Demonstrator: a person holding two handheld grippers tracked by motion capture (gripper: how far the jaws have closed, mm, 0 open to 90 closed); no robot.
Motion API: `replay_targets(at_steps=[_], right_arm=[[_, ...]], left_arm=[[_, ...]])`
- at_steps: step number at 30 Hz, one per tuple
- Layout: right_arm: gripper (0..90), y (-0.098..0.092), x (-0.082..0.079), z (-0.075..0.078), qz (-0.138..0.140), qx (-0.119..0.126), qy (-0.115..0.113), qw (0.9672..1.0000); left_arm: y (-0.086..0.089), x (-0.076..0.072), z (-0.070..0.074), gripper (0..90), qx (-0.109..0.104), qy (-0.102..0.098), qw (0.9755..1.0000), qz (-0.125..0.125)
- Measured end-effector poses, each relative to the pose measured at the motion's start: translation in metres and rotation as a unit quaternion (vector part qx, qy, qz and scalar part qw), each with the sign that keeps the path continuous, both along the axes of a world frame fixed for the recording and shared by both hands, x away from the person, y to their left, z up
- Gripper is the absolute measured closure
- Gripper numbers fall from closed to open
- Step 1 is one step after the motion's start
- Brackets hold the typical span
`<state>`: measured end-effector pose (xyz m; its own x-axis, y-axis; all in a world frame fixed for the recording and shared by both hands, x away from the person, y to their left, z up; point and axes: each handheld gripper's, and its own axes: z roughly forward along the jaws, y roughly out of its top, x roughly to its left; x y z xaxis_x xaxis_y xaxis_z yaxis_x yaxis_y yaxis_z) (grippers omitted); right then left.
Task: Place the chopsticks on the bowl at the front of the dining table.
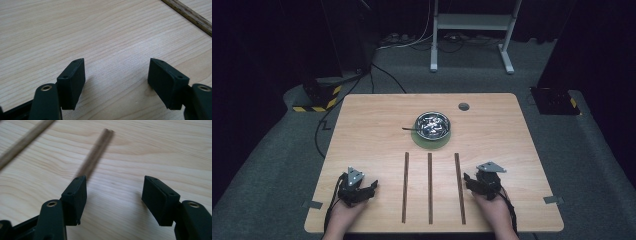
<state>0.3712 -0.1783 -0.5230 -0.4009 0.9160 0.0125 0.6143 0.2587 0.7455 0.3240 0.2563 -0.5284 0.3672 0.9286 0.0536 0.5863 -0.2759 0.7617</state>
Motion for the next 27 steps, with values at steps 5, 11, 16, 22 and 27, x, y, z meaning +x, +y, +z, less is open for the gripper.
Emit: replay_targets(at_steps=[5,11,16,22,27], right_arm=[[36.2,-0.004,-0.004,0.004,0.004,0.019,-0.010,0.9998],[36.5,0.016,-0.007,0.000,0.034,0.008,-0.007,0.9994],[36.6,0.020,-0.007,0.000,0.034,0.002,-0.003,0.9994],[38.2,0.018,-0.006,0.000,0.028,-0.004,0.004,0.9996],[43.5,0.013,-0.006,0.000,0.019,-0.001,0.005,0.9998]], left_arm=[[0.000,0.000,0.000,30.4,-0.002,0.001,1.0000,0.001],[0.000,0.000,0.000,30.4,-0.004,0.001,1.0000,0.001],[0.001,0.001,0.000,30.5,-0.003,0.003,1.0000,-0.001],[0.000,0.000,0.000,30.5,-0.004,0.001,1.0000,0.000],[0.001,0.000,0.000,30.5,-0.004,0.003,1.0000,-0.002]])
